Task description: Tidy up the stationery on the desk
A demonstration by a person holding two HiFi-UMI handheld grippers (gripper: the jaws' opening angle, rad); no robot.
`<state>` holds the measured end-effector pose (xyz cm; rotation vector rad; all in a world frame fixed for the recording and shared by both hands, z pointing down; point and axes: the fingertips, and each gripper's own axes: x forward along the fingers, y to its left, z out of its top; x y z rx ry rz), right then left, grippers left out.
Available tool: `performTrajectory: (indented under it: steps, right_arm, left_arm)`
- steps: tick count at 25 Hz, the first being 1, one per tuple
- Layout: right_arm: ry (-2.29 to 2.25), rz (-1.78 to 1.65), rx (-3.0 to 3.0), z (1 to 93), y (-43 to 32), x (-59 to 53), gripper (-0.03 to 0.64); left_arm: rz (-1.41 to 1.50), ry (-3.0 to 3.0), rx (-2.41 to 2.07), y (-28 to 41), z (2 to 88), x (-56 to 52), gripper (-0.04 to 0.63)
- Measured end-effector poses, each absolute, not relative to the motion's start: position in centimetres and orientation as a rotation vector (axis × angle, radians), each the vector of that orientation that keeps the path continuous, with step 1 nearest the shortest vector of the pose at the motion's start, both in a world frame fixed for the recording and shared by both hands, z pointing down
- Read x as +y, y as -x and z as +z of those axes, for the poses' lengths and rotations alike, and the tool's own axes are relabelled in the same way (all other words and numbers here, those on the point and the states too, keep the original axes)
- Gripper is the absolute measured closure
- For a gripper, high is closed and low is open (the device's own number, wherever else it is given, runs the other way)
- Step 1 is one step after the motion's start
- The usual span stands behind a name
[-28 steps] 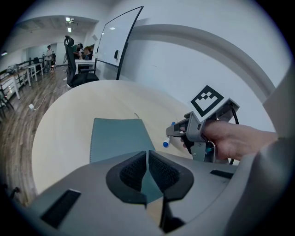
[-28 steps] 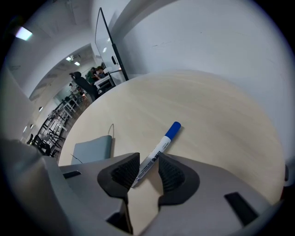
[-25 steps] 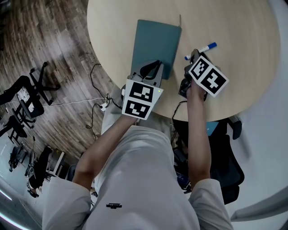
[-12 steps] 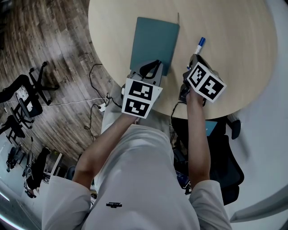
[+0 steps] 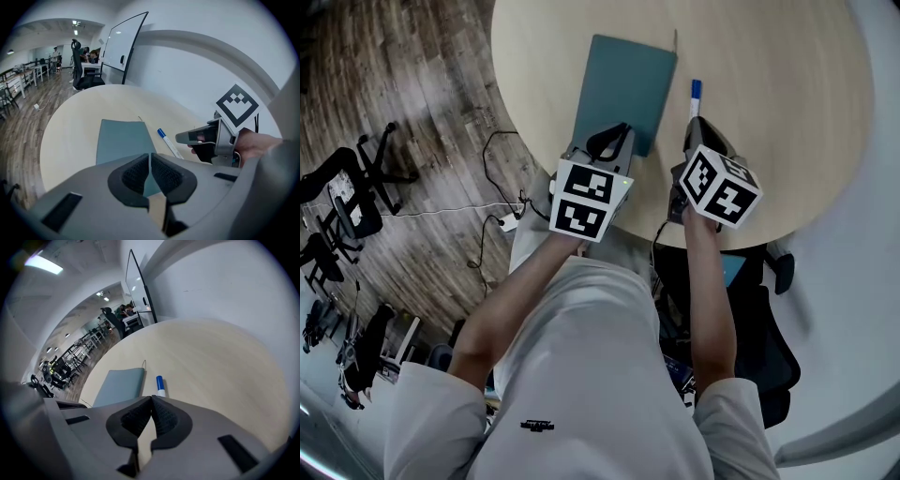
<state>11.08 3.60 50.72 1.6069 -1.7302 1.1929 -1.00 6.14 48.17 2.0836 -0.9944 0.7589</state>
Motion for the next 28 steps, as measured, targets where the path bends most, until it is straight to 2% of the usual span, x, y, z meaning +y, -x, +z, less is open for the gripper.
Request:
performTrajectory:
  steps: [5, 14, 17, 28]
  right_arm:
    - [-1.573, 1.208, -1.741, 51.5, -9.6, 3.7, 0.583]
    - [-1.601, 1.152, -1.645, 53.3, -12.3, 3.8, 0.577]
    - [-1.553, 1.180, -1.629, 54.6, -12.1, 4.2, 0.507]
    - [-1.537, 1.235, -1.661, 54.4, -11.2, 4.2, 0.528]
  left_arm:
    - [0.753, -2.069, -1.006, 1.7, 48.4, 6.3, 0.563]
    - [0.744, -2.050, -1.011, 2.2, 49.0, 6.1, 0.563]
    - [0.748, -2.046, -1.003, 1.8, 49.2, 6.2, 0.563]
    - [0.761, -2.043, -0.999, 1.6, 49.3, 6.0, 0.563]
